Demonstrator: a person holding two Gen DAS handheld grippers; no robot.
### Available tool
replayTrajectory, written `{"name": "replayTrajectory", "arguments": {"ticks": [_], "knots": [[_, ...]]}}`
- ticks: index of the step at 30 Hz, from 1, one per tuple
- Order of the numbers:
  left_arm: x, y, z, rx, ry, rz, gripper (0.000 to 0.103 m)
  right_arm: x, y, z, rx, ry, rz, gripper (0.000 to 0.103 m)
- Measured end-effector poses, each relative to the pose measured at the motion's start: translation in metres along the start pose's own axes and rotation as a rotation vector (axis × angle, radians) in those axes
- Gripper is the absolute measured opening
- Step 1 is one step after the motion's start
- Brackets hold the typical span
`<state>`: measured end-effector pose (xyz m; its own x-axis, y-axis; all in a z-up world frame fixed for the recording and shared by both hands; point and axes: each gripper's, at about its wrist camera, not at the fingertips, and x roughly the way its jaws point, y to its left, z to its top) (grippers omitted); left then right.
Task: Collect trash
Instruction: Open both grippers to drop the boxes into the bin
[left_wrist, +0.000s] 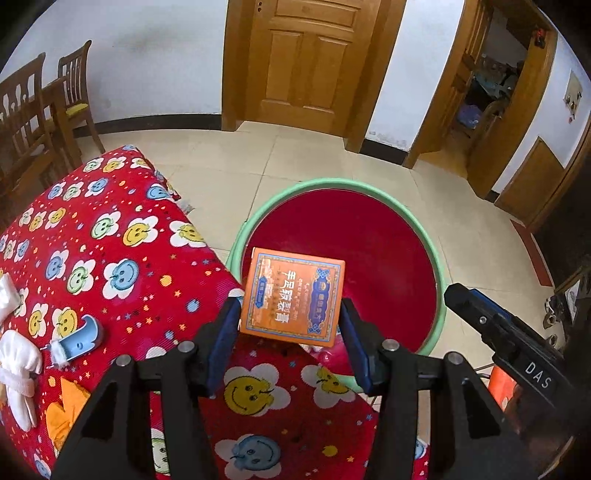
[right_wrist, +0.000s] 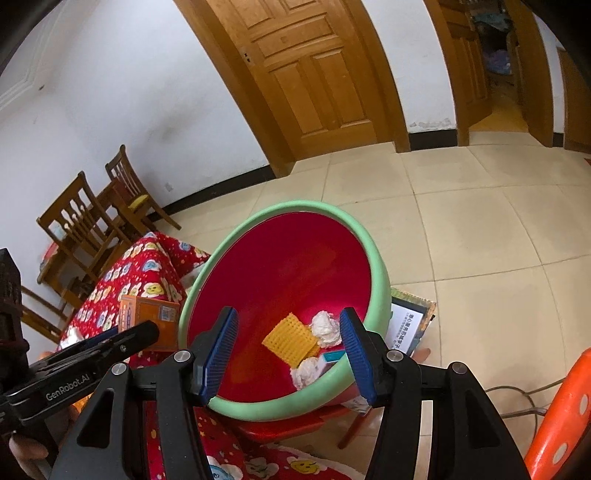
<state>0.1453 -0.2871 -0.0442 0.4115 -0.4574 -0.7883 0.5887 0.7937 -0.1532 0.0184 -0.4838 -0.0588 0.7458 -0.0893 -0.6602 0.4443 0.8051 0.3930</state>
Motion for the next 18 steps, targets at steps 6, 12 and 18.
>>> {"name": "replayTrajectory", "arguments": {"ticks": [6,12,18], "knots": [[-0.003,-0.003,0.000,0.004,0.000,-0.002,0.064,-0.005,-0.004,0.001,0.005,-0.008,-0.002,0.059],[-0.015,0.001,-0.004,-0.010,-0.010,-0.002,0.064,-0.012,0.001,0.001,-0.002,-0.020,0.005,0.059],[-0.033,0.011,-0.011,-0.038,-0.026,0.011,0.064,-0.023,0.010,-0.001,-0.014,-0.031,0.025,0.059]]}}
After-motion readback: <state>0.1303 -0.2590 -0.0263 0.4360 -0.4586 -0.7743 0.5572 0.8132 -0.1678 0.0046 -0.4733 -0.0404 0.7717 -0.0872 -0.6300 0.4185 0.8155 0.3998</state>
